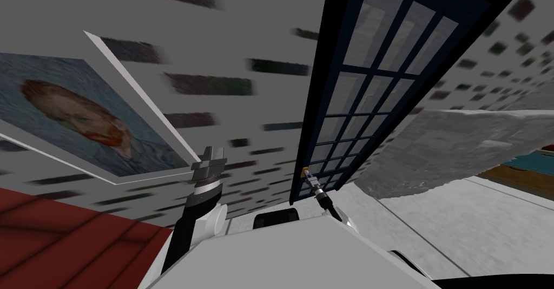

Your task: Pull the door open

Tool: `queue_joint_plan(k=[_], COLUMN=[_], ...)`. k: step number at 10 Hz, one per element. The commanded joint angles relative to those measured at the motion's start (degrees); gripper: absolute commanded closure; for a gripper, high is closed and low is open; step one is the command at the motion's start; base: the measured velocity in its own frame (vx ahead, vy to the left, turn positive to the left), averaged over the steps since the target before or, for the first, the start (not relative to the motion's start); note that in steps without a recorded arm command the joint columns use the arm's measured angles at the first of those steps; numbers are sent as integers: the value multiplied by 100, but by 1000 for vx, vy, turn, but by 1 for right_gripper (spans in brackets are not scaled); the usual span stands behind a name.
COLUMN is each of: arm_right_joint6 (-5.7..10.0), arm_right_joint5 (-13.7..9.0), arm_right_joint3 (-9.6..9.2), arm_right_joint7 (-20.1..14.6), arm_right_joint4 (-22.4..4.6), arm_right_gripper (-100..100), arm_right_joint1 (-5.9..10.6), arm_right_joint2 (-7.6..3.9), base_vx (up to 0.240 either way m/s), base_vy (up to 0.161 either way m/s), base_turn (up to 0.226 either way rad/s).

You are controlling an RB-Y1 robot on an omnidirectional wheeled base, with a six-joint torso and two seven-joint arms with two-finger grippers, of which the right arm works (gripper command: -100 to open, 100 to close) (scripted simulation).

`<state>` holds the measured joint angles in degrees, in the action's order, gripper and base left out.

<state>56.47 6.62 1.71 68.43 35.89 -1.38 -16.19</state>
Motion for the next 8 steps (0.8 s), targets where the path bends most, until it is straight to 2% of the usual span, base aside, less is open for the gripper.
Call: queue_joint_plan(k=[1,3,8], arm_right_joint6=[-5,-9,-28], arm_right_joint5=[-32,-60,-194], arm_right_joint3=[-8,-15,-48], arm_right_joint7=[-222,-413,-1207], arm_right_joint4=[-2,-4,-12], arm_right_gripper=[100,100,100], arm_right_joint1=[5,10,33], arm_right_joint2=[0,0,2], base_vx=[-25,-28,-33], base_vy=[-5,-13,-12], base_turn=[27,33,44])
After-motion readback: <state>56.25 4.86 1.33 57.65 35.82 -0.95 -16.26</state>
